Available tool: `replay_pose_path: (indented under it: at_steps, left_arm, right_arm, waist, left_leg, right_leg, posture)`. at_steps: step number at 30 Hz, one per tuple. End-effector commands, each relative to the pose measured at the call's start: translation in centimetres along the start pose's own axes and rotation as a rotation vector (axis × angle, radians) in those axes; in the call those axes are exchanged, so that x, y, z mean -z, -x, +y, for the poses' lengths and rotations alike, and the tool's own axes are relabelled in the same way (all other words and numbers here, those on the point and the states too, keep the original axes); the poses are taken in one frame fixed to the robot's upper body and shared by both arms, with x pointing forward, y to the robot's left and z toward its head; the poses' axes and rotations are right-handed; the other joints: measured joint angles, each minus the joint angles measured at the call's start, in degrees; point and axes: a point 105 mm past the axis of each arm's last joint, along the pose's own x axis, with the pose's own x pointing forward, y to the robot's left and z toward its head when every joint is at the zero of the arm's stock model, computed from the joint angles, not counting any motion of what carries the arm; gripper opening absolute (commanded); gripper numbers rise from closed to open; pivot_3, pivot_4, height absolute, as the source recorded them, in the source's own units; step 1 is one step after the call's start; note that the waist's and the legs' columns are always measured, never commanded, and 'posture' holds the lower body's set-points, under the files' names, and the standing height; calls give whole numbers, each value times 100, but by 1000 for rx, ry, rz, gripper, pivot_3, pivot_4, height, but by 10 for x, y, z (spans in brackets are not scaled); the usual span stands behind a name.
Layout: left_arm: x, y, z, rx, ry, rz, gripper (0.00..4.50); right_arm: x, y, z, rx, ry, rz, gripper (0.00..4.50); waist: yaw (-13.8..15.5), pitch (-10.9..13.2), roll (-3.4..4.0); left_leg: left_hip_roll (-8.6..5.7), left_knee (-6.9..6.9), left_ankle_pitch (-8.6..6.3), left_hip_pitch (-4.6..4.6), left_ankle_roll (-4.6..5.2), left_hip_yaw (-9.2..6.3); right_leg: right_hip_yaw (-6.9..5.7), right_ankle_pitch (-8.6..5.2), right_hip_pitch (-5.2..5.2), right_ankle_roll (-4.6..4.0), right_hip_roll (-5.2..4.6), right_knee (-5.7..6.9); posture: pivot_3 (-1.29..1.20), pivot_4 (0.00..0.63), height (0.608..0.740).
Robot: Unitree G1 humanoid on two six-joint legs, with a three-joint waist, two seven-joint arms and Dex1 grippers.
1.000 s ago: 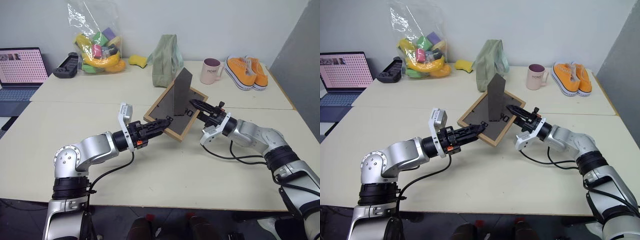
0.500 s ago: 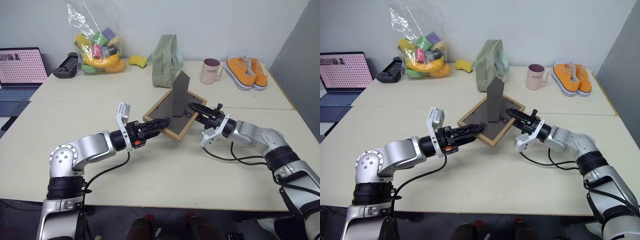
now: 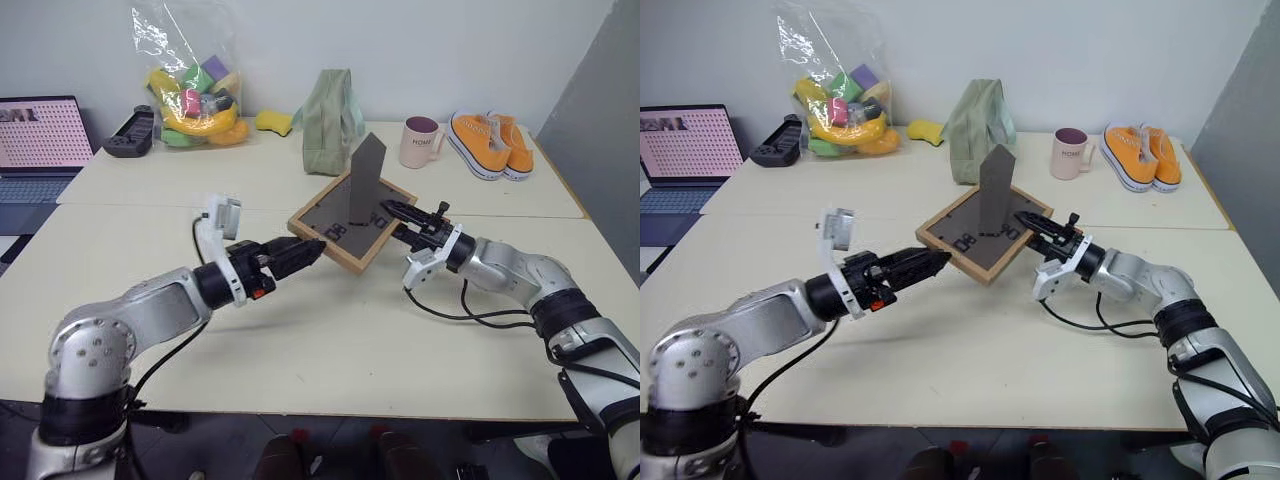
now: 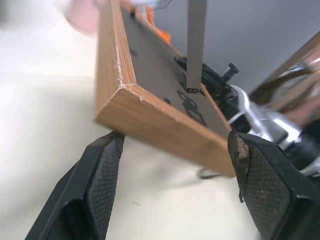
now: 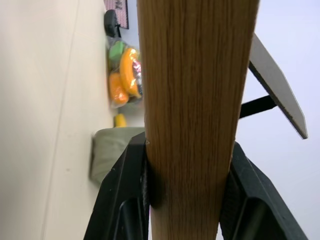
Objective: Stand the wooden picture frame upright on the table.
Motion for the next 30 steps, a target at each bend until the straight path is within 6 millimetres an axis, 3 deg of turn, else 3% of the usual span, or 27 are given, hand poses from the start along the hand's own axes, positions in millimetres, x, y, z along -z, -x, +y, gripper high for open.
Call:
replay_pose_path:
  at_steps: [1, 4, 7, 13, 23, 30]
  left_arm:
    - [-12, 16, -8, -36, -218, -71, 3514]
    - [-8, 24, -9, -107, -287, -84, 3514]
    - [-3, 34, -12, -189, -331, -93, 3514]
    - [2, 44, -10, -262, -350, -89, 3514]
    - [4, 55, -12, -299, -389, -64, 3514]
    - [3, 56, -12, -297, -401, -44, 3514]
  right_arm:
    - [-1, -9, -20, 77, -234, -15, 1365]
    - [-4, -17, -15, 41, -445, -32, 1365]
    - [-5, -28, -6, -30, -834, -48, 1365]
    - [-21, -40, -12, -131, -1287, -193, 1365]
    - [-50, -32, 0, -401, -1771, -270, 1365]
    - [-54, -27, 22, -415, -1888, -229, 1365]
  waist:
    - [-47, 0, 0]
    - [-89, 1, 0]
    - [-94, 2, 1]
    - [-37, 6, 8]
    - [-36, 6, 9]
    - [-57, 7, 10]
  left_leg:
    - [-1, -2, 0, 1, 1, 0]
    - [3, -5, -9, 14, 16, -10]
    - [9, -5, -13, 25, 22, -28]
    - [6, -6, -14, 21, 23, -63]
    - [7, -11, -14, 16, 23, -66]
    - [7, -13, -15, 13, 24, -65]
  right_leg:
    - [0, 0, 1, -1, -1, 1]
    - [-7, 0, 25, -1, 1, -15]
    - [-22, 0, 57, 0, 2, -42]
    - [-53, -1, 66, -1, -1, -47]
    - [-58, -3, 64, -2, 3, -60]
    - [-56, -4, 60, -1, 7, -66]
  posture:
    - [0, 150, 740]
    - [0, 150, 740]
    - [0, 150, 740]
    - [0, 150, 740]
    - [0, 150, 740]
    - [0, 150, 740]
